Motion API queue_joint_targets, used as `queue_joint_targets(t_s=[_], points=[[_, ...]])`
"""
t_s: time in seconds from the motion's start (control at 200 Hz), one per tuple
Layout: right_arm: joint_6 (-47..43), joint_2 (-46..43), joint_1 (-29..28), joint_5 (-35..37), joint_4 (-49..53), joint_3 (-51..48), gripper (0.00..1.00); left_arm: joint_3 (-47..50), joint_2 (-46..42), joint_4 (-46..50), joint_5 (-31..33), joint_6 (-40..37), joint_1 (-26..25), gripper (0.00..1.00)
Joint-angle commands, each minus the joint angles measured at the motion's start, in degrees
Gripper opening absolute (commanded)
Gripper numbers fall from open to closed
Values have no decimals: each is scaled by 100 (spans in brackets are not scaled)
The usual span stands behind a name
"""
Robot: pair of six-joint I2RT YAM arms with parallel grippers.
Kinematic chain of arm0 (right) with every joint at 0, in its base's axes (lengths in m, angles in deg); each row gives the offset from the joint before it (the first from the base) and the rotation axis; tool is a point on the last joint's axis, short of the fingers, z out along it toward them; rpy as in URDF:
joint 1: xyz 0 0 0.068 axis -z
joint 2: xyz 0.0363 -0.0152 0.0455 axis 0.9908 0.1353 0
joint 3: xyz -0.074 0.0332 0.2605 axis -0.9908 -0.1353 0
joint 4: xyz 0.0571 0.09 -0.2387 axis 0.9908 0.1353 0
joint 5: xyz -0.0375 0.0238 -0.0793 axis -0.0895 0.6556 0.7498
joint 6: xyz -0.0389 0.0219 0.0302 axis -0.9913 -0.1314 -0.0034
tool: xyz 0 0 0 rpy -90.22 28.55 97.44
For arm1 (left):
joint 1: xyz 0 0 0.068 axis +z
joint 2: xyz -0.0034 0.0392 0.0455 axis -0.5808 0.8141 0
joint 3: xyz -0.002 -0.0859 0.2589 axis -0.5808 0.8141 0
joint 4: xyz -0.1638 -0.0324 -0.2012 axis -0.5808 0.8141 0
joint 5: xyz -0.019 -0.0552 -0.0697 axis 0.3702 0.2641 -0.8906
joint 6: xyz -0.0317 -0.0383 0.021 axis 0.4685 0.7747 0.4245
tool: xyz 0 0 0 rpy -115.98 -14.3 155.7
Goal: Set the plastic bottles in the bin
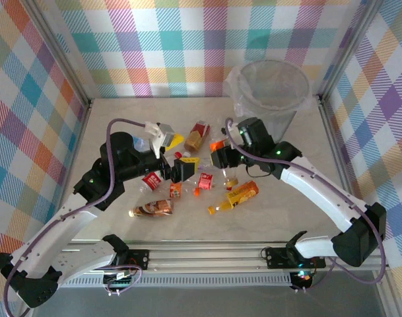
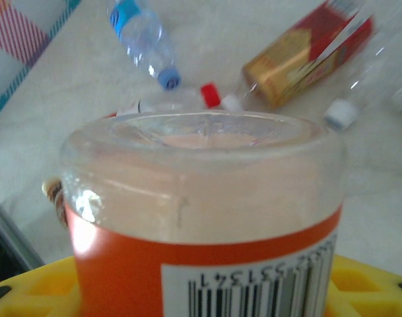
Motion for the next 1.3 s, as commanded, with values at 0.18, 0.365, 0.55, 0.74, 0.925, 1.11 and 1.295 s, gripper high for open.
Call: queue_joint_targets(t_s=[0.18,0.365,0.55,0.74,0.925,1.11,1.295], points=[[-572,-205,692,476,101,1217,56,338,96,-260,93,-6,8,100],[-907,267,1084,624,64,2094,56,333,143,-198,83,12,11,100],[-1223,970,1508,887,-57,2983,53,331,191,-1,189,-119,21,100],[-1713,1705,1706,1674,-333,3668,52,307,264,77,155,-135,6,100],[-2084,2375,1889,2447,-580,4152,52,252,370,170,133,-195,8,100],[-2383,3040,2058,3086,-574,4736,52,227,421,244,138,-239,5,100],[-2759,3735,2154,3523,-156,5412,51,204,436,284,124,-271,7,100]])
